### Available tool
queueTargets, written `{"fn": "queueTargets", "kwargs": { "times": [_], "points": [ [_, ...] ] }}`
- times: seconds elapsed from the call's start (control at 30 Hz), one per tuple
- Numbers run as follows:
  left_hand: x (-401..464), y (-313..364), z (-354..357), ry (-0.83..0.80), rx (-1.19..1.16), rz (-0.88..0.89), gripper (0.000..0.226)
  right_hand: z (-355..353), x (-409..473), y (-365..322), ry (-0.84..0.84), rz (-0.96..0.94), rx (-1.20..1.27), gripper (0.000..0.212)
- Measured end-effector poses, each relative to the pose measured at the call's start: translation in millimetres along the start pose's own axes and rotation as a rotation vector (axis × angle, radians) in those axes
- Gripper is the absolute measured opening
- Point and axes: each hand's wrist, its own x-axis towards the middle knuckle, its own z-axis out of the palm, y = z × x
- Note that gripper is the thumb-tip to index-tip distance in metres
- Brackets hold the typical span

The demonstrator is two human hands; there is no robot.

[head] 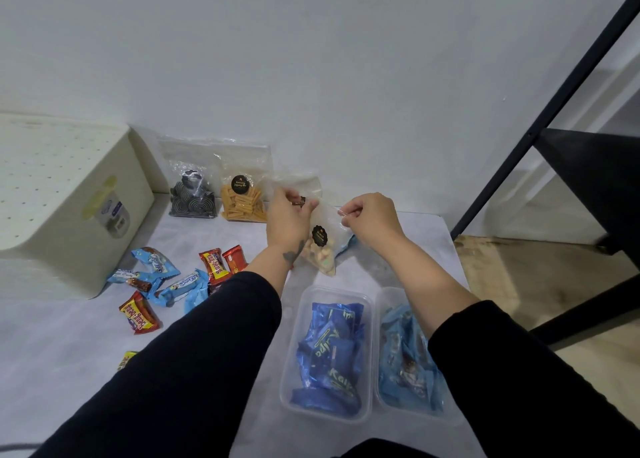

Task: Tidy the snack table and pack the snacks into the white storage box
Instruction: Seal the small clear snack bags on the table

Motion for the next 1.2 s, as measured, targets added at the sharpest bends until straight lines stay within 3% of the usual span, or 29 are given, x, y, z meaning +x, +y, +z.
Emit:
{"fn": "queueTargets", "kwargs": {
  "times": [0.13, 0.43, 0.67, 0.83, 0.9, 1.07, 1.13, 1.2],
  "points": [
    [-4, 2, 4, -0.134, -0.004, -0.078, 0.036, 7, -5, -1, -0.007, -0.01, 0.073, 0.021],
    [-13, 3, -4, -0.26, -0.263, -0.185, 0.023, 11, -3, 1, 0.016, -0.008, 0.108, 0.013],
    [-17, 5, -2, -0.222, -0.231, -0.173, 0.019, 15, 1, 2, 0.037, 0.066, 0.033, 0.015],
    [-13, -3, -4, -0.197, -0.256, -0.159, 0.026, 17, -5, 10, -0.094, 0.051, 0.224, 0.025],
    [-10, -9, -6, -0.181, -0.244, -0.179, 0.032, 22, -3, 18, -0.064, 0.051, 0.172, 0.007],
    [5, -26, -10, 0.016, -0.003, -0.219, 0.02, 15, 2, 22, 0.011, 0.028, 0.283, 0.011],
    [14, -29, -9, -0.009, 0.043, -0.284, 0.021, 4, 12, 18, 0.042, 0.019, 0.339, 0.017],
    [24, -33, -4, -0.098, 0.084, -0.349, 0.039, -9, 25, 15, 0.07, 0.013, 0.385, 0.026]
  ]
}}
